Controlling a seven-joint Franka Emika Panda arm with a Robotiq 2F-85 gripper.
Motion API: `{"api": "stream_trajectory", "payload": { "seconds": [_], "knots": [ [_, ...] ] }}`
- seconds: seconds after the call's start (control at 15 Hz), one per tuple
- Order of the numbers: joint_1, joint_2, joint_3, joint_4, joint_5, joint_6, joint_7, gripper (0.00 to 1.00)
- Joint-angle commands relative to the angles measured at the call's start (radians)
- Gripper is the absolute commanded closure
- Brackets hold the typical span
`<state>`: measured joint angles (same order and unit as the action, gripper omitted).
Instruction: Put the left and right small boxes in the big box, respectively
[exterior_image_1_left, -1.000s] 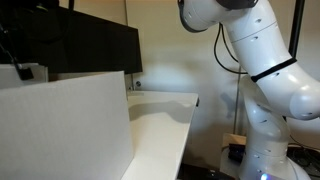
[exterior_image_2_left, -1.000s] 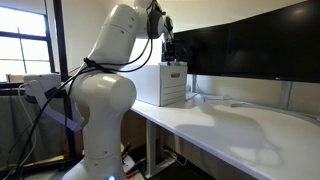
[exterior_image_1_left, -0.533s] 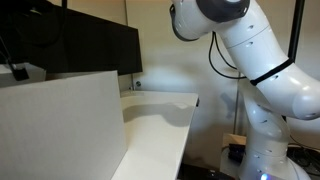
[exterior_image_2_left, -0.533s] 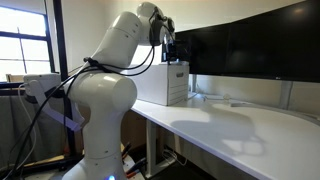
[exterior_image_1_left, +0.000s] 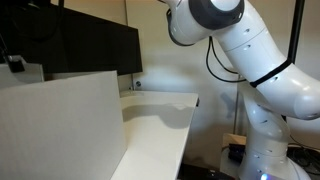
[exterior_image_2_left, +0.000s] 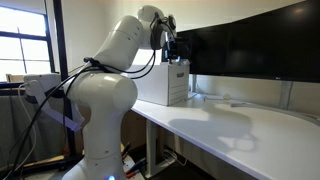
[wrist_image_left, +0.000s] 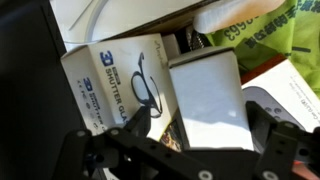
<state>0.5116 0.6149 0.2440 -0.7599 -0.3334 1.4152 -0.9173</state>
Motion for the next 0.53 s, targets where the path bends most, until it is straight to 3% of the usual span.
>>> {"api": "stream_trajectory", "payload": {
  "seconds": [0.0,0.47],
  "knots": [
    [-0.004,0.008,-0.003,0.057,-0.007,-0.013,-0.038,0.00],
    [-0.003,-0.019,-0.010,0.108,-0.003,-0.023,-0.014,0.00]
  ]
}}
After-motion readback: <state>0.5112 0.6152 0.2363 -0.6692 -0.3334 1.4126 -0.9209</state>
